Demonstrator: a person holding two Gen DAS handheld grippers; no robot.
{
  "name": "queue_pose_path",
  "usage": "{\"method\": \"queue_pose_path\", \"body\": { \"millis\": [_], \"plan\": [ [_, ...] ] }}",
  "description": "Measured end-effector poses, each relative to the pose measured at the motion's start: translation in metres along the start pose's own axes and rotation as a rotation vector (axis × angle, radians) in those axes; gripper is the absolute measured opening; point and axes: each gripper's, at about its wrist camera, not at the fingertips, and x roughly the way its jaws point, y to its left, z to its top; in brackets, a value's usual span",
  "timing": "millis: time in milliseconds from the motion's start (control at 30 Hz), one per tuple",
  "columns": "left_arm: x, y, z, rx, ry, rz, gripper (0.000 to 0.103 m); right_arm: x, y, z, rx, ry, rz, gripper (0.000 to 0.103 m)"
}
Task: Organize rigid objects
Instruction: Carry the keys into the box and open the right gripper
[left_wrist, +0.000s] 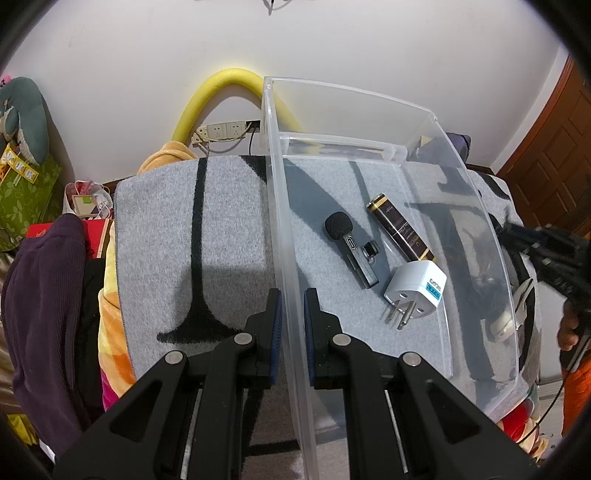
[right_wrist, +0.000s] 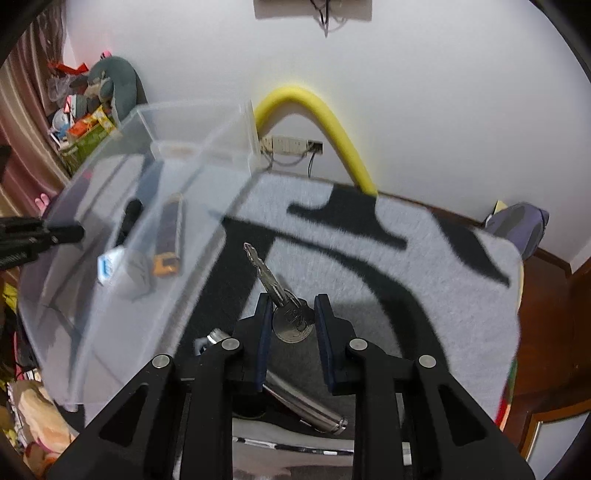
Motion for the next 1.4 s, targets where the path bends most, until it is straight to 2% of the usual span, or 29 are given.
{"method": "queue_pose_path", "body": {
  "millis": [300, 600, 733, 967, 1200, 1400],
  "plan": [
    [0.000, 0.000, 0.000, -0.001, 0.000, -0.001, 0.009, -0.060, 0.017, 0.022, -0.047, -0.148, 0.001, 0.020],
    [0.000, 0.001, 0.000, 0.000, 0.000, 0.000, 0.009, -0.092, 0.069, 0.042, -0.123, -0.228, 0.121, 0.020],
    [0.000, 0.000, 0.000, -0.001, 0.000, -0.001, 0.009, -0.082, 0.097, 0.040, -0.171, -0.192, 0.190, 0.020],
    [0.000, 0.001, 0.000, 0.000, -0.001, -0.001, 0.009, -0.031, 0.139, 0.020, -0.267, -0.022, 0.265, 0.021],
    [0.000, 0.001, 0.000, -0.001, -0.001, -0.001, 0.009, 0.004, 0.145, 0.008, -0.291, 0.099, 0.251, 0.021],
    [0.000, 0.001, 0.000, 0.002, 0.000, 0.003, 0.009, 0.018, 0.142, 0.005, -0.287, 0.146, 0.251, 0.022]
  ]
}}
